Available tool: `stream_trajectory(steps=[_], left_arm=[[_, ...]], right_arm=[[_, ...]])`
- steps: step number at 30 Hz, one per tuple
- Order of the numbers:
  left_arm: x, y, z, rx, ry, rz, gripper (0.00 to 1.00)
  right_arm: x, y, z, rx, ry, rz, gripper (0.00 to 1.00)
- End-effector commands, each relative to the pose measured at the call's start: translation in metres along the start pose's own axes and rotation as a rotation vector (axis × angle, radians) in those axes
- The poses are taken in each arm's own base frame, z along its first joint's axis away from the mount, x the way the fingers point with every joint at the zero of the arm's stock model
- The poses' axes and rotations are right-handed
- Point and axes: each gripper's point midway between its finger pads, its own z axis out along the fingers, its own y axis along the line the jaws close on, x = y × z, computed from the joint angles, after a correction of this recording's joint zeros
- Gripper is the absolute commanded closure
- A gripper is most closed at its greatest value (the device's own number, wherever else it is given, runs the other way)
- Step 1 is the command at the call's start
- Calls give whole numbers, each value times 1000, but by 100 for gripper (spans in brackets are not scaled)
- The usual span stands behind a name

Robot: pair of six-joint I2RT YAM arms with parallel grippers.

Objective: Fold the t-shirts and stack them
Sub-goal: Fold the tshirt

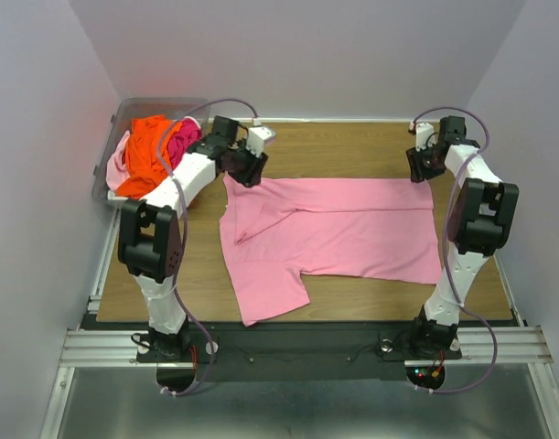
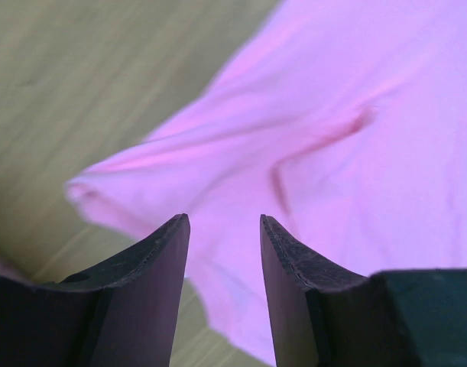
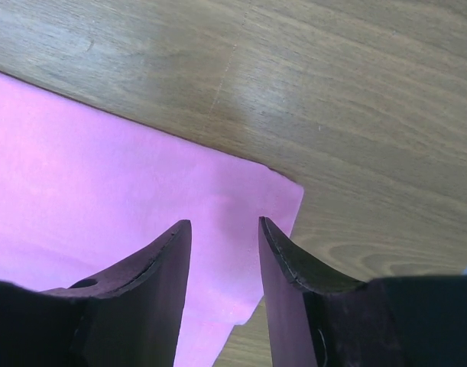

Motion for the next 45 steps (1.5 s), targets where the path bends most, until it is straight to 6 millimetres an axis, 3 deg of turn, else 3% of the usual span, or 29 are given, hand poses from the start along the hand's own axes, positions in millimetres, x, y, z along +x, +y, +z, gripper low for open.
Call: stream_trajectory(steps=[1,3,4,7,13,20,26,27,29,30,33,36,37,38,42,44,45], left_arm=[[22,-47,25,176,65,17,46],[23,-61,36,213,75,26,45],[24,-65,39,222,81,30,38],[29,-73,53,240,102,29,37],[46,-74,73,223,150,30,37],[52,-67,84,187,167,43,36],[31,-94,59,286,107,68,74],[27,-104,54,310,96,77,85],[26,-116,45,334,99,82,94],[25,-123,42,356,100,88,100],[33,-144,37,398,124,109,100],[45,-156,34,427,155,122,78],[48,-155,29,428,163,130,63],[53,-155,29,430,175,130,59],[58,-138,-3,404,140,104,51],[58,-126,-22,381,114,87,46],[72,-122,-27,374,133,68,46]], right_arm=[[-12,-6,2,10,-32,1,54],[-8,-6,7,7,-20,3,54],[-6,-6,8,6,-15,4,54],[-1,-4,13,-3,-3,4,55],[3,0,13,-14,4,-2,55],[0,5,7,-33,-12,-3,54],[-7,12,-6,-49,-33,-11,55],[-12,15,-11,-60,-49,-14,55],[-17,23,-18,-91,-65,-15,55],[-24,31,-24,-114,-88,-20,55],[-35,54,-34,-182,-118,-37,54],[-43,77,-45,-250,-139,-53,53],[-47,95,-50,-298,-149,-71,53],[-49,106,-53,-326,-154,-83,52],[-57,155,-64,-443,-182,-139,51],[-63,189,-67,-513,-189,-174,51],[-64,214,-68,-553,-181,-203,51]])
